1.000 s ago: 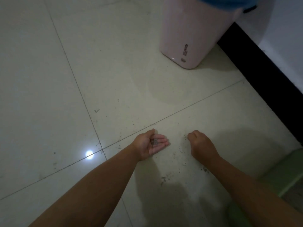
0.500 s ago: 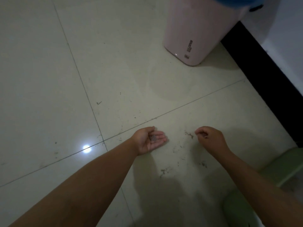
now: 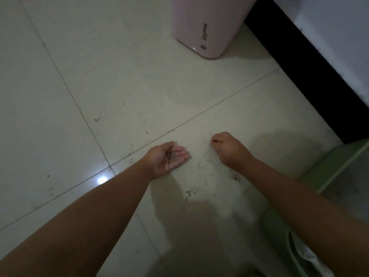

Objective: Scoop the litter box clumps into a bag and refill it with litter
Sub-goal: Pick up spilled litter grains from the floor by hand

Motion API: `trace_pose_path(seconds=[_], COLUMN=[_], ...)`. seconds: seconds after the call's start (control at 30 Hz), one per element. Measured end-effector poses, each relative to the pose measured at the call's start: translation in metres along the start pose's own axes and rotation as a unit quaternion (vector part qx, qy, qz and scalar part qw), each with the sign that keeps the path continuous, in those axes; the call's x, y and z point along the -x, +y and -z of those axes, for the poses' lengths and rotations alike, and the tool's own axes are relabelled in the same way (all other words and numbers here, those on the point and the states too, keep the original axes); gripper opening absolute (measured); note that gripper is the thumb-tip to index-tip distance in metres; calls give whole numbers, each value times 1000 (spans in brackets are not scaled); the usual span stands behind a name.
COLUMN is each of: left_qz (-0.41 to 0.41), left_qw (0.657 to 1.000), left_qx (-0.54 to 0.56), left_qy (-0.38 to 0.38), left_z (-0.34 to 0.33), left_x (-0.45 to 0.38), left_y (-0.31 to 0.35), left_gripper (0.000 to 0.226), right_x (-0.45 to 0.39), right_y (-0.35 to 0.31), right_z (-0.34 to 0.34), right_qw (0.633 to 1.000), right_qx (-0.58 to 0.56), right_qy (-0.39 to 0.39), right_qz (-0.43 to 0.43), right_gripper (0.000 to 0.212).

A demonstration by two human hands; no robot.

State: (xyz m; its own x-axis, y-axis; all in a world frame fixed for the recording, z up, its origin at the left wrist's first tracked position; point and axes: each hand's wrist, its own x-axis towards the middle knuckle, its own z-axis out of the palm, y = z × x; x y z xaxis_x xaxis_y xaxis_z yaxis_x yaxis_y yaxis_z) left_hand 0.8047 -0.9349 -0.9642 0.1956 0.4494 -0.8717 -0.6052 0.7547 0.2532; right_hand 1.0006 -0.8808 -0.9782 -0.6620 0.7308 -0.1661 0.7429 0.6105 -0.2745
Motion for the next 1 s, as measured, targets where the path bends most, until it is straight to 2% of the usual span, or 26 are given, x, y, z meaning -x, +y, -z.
trace_pose_path(seconds=[0.07,0.27,0.37,0.43,0.53,0.63,0.73,0.77,0.83,0.87,0.9,0.97,1.0], left_qz=[2,3,7,9,12,13,12,13,15,15,12,11,14], left_qw=[1000,1000,1000,1000,1000,1000,1000,1000,1000,999,999,999,999], left_qx=[-2,-9,-8,-1,-1,2,6,9,17,22,26,30,33], left_qy=[-2,0,2,3,2,5,9,12,18,21,24,33,36], left_z=[0,2,0,0,0,1,-1,0,-1,-1,-1,-3,-4], left_x=[0,-2,-1,0,1,0,0,-1,-1,-1,-2,-2,-1], left_y=[0,0,0,0,1,2,2,1,1,1,1,1,1], left_gripper=[42,42,42,42,42,42,43,43,44,44,44,44,44], right_x=[6,16,11,11,11,10,8,7,2,-1,-3,-5,-4], right_y=[6,11,11,8,1,-2,-4,-8,-13,-17,-25,-41,-45], right_z=[5,-2,-5,-6,-2,-4,-6,-5,-3,1,7,20,24], right_qw=[1000,999,999,999,998,995,995,995,978,955,919,836,824], right_qx=[10,37,35,44,65,82,60,32,-106,-185,-294,-483,-513], right_qy=[-20,-12,-33,-19,16,59,65,74,91,100,74,13,-13], right_qz=[5,27,15,8,-1,-2,-36,-65,-158,-210,-253,-259,-239], right_gripper=[10,6,23,27,14,31,31,29,25,21,15,15,18])
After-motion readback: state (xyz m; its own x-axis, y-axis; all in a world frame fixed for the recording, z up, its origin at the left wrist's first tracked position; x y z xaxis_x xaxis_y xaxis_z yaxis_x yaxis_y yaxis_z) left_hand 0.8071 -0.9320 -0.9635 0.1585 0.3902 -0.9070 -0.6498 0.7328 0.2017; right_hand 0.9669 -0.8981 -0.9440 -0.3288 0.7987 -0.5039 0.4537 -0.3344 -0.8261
